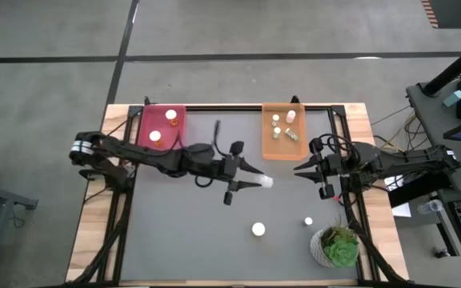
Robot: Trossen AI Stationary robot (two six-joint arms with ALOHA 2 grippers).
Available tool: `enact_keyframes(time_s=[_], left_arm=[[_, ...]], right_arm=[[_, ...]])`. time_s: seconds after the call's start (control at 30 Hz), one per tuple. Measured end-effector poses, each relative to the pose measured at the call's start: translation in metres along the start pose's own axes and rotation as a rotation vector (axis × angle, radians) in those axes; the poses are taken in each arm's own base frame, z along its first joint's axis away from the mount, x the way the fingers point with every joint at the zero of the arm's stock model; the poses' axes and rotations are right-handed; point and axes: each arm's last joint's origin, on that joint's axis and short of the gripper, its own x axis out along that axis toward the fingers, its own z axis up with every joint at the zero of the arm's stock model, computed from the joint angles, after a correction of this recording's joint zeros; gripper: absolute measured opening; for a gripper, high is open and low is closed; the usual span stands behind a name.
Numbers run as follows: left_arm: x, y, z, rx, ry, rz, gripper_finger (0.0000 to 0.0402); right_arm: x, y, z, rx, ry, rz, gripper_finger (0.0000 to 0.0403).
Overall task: Pick and place medicine bottles into bin by pill shape (circle, oval)
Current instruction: Put the white capsule bottle into the pink bin
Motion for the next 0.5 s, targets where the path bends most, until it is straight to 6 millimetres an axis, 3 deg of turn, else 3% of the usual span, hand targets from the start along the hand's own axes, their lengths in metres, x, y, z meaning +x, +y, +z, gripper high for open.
enact_keyframes(time_s=[0.27, 0.5], left_arm=[[-0.008, 0.001, 0.034, 0.008, -0.346, -0.113, 0.0125], [-0.017, 0.003, 0.054, -0.127, -0.566, -0.132, 0.0125]], right_arm=[[0.000, 0.000, 0.000, -0.001, 0.000, 0.000, 0.0059], [0.000, 0.000, 0.000, -0.002, 0.000, 0.000, 0.0059]])
